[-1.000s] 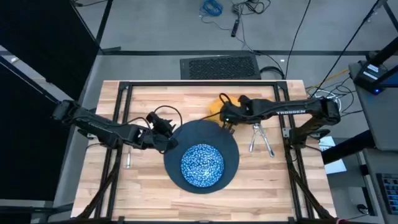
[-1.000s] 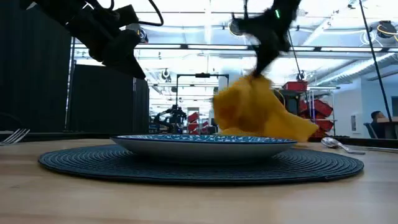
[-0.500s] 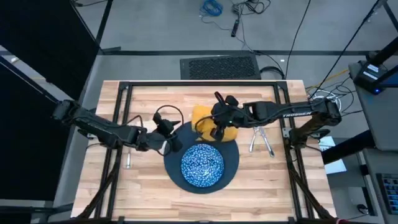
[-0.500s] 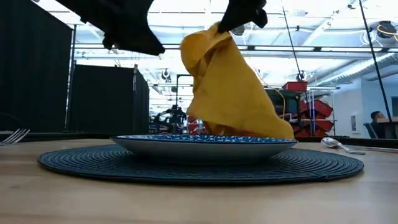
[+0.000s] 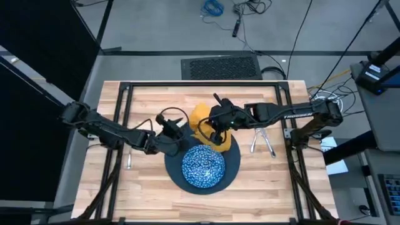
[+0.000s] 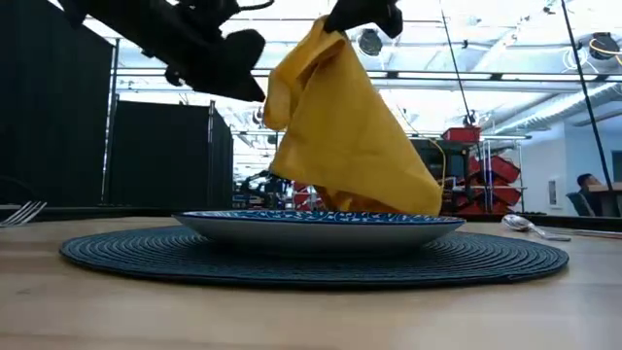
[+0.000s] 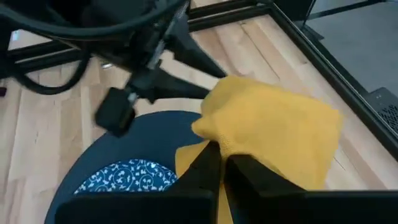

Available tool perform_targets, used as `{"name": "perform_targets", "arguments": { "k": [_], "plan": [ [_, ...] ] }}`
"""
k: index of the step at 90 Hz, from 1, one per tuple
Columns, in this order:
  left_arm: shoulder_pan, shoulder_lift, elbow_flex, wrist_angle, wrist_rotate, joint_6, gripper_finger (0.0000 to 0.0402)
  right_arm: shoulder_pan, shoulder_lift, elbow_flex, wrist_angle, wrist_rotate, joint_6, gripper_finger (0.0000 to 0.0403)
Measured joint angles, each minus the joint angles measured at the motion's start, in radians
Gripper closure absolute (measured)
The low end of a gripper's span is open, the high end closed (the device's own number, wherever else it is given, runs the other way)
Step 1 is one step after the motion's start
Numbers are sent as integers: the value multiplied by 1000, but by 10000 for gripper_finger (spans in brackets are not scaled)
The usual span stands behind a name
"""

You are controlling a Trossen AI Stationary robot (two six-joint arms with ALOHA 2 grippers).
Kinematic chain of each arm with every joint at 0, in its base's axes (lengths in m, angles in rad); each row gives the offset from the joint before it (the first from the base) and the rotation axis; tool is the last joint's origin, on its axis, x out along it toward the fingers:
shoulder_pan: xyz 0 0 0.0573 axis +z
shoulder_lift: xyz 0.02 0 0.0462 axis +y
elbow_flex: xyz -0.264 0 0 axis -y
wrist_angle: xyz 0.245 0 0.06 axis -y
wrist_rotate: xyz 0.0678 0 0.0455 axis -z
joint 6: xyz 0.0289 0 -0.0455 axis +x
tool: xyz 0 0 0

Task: Set table place
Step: Fold the yellow table napkin

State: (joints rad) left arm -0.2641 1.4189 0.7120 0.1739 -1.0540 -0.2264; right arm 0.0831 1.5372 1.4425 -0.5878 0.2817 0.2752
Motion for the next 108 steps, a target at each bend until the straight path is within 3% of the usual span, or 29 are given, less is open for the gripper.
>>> {"name": "perform_targets", "arguments": {
  "k": [18, 42, 61, 92, 108],
  "plan": [
    [0, -1, 0, 14, 1, 65, 294, 4, 0, 0, -44, 3, 0, 403],
    [26, -1, 0, 53, 177, 128, 294, -13, -4, 0, -52, 3, -47, 403],
    [27, -1, 0, 105, 200, 158, 294, -55, -5, 0, -72, 3, -77, 403],
    [26, -1, 0, 110, 335, 188, 294, -128, -5, -1, -99, 0, -97, 403],
    [27, -1, 0, 110, 338, 183, 294, -137, -5, -1, -96, -16, -94, 403]
  ]
}}
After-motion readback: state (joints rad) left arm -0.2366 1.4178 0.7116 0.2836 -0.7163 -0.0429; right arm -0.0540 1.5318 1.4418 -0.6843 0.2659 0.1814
